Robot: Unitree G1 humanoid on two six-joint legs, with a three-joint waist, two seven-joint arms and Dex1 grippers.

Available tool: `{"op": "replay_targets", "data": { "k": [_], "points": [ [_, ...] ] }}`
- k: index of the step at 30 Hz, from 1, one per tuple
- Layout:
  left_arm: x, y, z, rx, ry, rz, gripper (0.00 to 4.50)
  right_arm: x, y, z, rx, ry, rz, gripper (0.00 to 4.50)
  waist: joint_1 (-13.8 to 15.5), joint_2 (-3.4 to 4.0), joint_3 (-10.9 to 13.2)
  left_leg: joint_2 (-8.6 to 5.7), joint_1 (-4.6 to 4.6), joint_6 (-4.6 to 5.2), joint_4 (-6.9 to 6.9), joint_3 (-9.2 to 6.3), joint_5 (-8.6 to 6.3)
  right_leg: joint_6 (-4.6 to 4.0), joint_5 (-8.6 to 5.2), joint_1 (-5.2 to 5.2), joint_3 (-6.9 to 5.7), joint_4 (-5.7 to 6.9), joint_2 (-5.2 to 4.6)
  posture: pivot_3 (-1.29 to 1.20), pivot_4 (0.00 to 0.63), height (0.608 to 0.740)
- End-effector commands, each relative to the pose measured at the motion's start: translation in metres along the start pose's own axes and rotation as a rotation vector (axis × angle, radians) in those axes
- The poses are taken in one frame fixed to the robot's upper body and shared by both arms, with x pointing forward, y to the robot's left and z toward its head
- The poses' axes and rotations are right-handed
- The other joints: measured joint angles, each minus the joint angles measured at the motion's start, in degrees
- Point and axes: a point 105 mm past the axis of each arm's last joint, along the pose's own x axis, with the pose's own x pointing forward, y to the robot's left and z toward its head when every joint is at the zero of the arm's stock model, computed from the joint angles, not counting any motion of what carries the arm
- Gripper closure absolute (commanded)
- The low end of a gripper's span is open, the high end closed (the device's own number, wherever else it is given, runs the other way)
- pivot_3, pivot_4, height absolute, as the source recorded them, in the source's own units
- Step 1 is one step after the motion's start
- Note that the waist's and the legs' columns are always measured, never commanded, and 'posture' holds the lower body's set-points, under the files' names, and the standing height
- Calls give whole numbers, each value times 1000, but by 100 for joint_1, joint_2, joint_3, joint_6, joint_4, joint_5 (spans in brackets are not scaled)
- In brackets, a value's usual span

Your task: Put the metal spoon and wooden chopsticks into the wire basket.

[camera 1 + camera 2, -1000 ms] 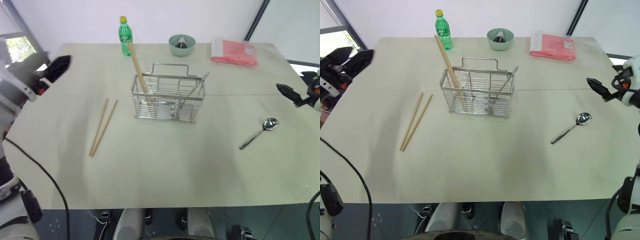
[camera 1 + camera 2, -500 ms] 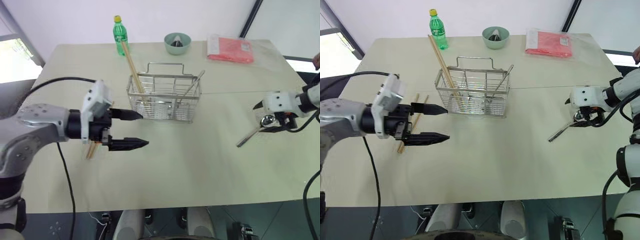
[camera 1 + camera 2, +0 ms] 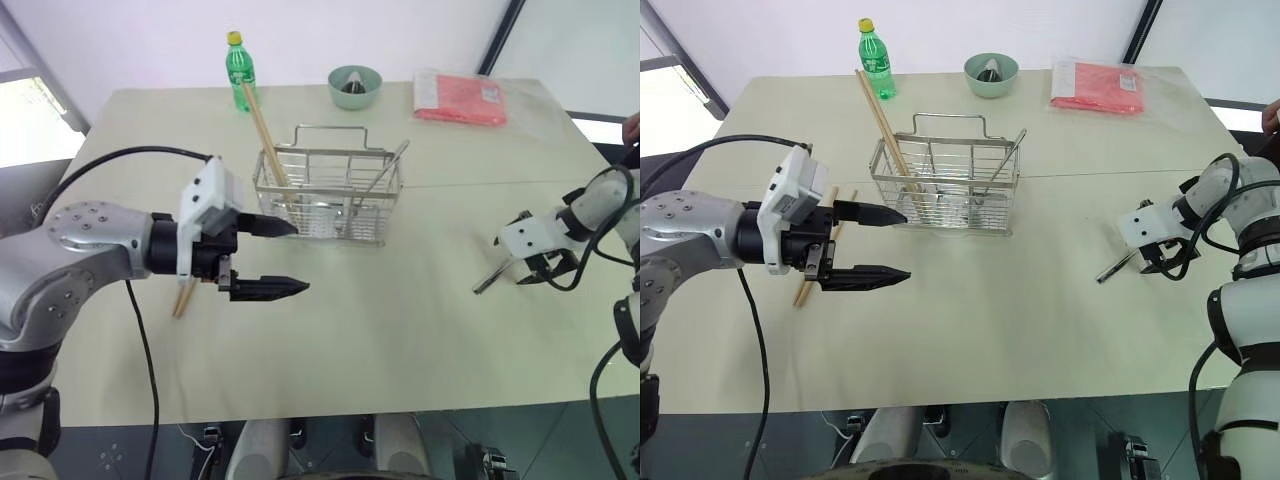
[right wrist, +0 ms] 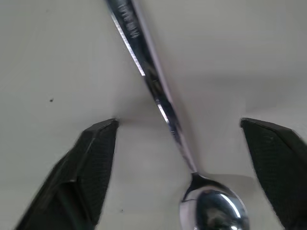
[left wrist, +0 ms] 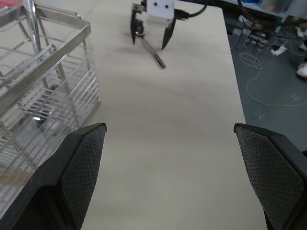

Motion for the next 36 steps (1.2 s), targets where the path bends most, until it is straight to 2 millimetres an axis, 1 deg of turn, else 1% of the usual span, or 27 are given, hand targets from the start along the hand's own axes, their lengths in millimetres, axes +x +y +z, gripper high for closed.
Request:
{"op": "replay_targets", "data": {
  "k": [1,2,3,4,5,6,9,11,14,16,18,19,22,23,25,26,28,29,31,32,34,36],
  "points": [
    [-4,1,13,42,-28,22,0,3,7,-3,33,-15,17,2395,-13,-5,-2,0,1,0,2,0,0,0,0,2,0,0,0,0,150,671],
    [-4,2,14,43,-29,24,0,3,7,-2,44,-28,12,2932,-15,-7,-3,0,3,0,5,0,0,0,0,5,0,0,0,0,150,671],
    [-5,3,14,43,-30,26,0,3,6,-1,51,-37,7,3372,-18,-7,-3,0,6,0,8,0,0,0,1,7,1,1,0,0,150,671],
    [-5,4,15,43,-31,28,0,4,6,-1,54,-43,4,3958,-17,-7,-3,0,6,1,8,0,0,0,1,8,2,2,0,0,150,671],
    [-5,4,16,43,-33,30,0,4,6,0,54,-46,3,4376,-17,-16,-9,0,7,1,9,0,0,-1,0,8,2,3,1,0,150,671],
    [-5,5,16,43,-34,31,0,4,7,0,53,-50,4,4452,-17,-26,-14,2,11,0,10,0,0,-1,0,9,2,4,2,0,150,671],
    [-5,6,17,45,-36,35,0,5,8,3,53,-84,-2,4452,-8,-30,-12,8,11,0,10,2,-1,-2,0,9,5,5,6,0,150,671],
    [-6,8,17,45,-41,41,0,6,4,9,54,-135,-41,4452,-13,-30,-12,8,11,0,10,2,-1,-2,0,9,7,5,7,0,150,671],
    [-7,11,19,48,-52,55,0,4,2,19,74,-235,-51,4452,-21,-30,-12,10,11,0,10,2,0,-1,0,9,9,5,7,0,150,671],
    [-10,19,23,50,-83,94,0,0,-6,39,77,-376,-108,4452,-23,-30,-12,14,11,0,10,4,0,-1,0,9,10,5,8,0,150,671],
    [-12,26,27,50,-109,124,0,-9,-8,64,81,-530,-141,4452,-15,-29,-11,19,10,0,12,4,0,2,2,8,9,5,9,0,150,671],
    [-12,29,29,56,-118,135,0,-17,-7,80,93,-615,-139,4452,-1,-26,-9,23,10,0,12,4,0,4,4,8,10,5,2,0,150,671],
    [-13,36,33,67,-133,155,0,-45,7,122,130,-830,-77,4452,31,-10,-1,25,3,1,20,3,-1,1,2,1,13,10,-13,0,150,671],
    [-13,38,34,67,-135,156,0,-53,11,132,143,-879,-60,4452,37,-9,-1,25,-1,3,21,3,-3,-5,-1,-2,12,10,-15,0,150,671],
    [-13,40,35,70,-138,155,0,-71,17,152,177,-974,-38,4452,44,-9,-1,25,-1,37,20,3,-25,-6,-1,-1,12,10,-12,0,150,671],
    [-13,42,36,76,-137,152,0,-81,17,161,200,-1025,-36,4452,53,-9,-2,25,2,43,20,3,-30,-5,-2,0,12,7,-7,0,150,671],
    [-13,44,37,84,-136,148,0,-97,16,173,241,-1101,-41,4452,59,-11,-2,25,4,43,19,3,-30,-6,-2,1,11,2,-7,0,150,671],
    [-13,45,38,87,-137,146,0,-106,13,179,264,-1152,-58,4452,66,-11,-2,26,4,43,18,3,-31,-7,-2,2,10,-1,-7,0,150,671],
    [-12,48,40,96,-142,142,0,-131,-9,190,318,-1285,-183,4452,85,-13,-3,27,3,43,16,6,-31,-9,-1,3,10,-7,-10,0,150,671],
    [-11,49,41,100,-145,140,0,-139,-20,194,349,-1330,-240,4452,76,-14,-3,31,3,42,17,10,-31,-15,3,2,10,-14,-8,0,150,671],
    [-10,51,43,103,-149,136,0,-149,-40,199,403,-1388,-346,4452,97,-13,-3,37,2,42,15,17,-31,-21,9,1,9,-22,-6,0,150,671],
    [-9,51,43,108,-154,130,0,-153,-57,203,454,-1425,-426,4452,142,-14,-3,38,1,42,13,17,-31,-16,12,1,2,-28,-6,0,150,671]
  ]
}}
